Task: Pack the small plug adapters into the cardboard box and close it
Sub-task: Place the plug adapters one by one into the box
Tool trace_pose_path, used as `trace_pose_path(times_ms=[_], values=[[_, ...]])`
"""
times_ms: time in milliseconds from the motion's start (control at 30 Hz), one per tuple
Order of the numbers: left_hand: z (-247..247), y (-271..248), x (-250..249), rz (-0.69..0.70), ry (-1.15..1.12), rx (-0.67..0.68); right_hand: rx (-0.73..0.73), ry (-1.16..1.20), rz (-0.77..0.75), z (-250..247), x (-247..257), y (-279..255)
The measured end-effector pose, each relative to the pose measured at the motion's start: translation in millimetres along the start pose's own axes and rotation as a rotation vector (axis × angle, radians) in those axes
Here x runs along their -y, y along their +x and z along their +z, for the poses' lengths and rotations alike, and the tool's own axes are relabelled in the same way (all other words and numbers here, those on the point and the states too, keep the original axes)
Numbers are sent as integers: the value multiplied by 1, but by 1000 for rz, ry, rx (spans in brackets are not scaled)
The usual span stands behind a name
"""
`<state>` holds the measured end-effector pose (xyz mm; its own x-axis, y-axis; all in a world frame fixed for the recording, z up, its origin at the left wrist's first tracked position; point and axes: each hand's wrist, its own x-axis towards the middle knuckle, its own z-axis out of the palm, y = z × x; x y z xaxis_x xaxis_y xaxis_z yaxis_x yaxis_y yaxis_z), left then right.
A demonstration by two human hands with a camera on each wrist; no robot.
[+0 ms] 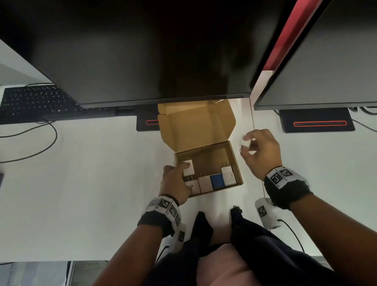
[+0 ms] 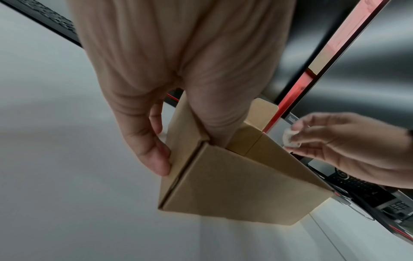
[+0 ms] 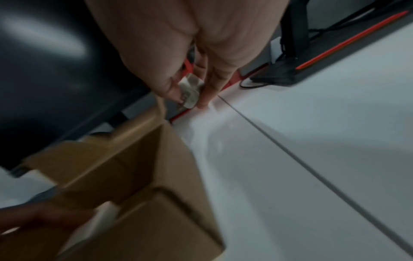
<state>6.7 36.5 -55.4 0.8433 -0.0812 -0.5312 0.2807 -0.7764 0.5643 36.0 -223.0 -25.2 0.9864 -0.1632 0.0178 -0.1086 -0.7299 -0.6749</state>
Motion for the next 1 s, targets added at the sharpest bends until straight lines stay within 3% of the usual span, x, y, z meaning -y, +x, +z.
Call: trace_pose_path(times_ms=[100, 233, 433, 700, 1000], values=[[-3, 0, -3, -17, -17, 19, 155, 66, -129, 4, 23, -13], [-6, -1, -7, -12, -11, 26, 437, -89, -277, 35, 44, -9], [-5, -2, -6, -26, -30, 23, 654, -359, -245, 77, 54, 7], [-3, 1, 0, -22, -22, 29, 689, -396, -213, 87, 46, 7], [0, 2, 3, -2, -19, 7, 664, -260, -313, 71, 51, 0]])
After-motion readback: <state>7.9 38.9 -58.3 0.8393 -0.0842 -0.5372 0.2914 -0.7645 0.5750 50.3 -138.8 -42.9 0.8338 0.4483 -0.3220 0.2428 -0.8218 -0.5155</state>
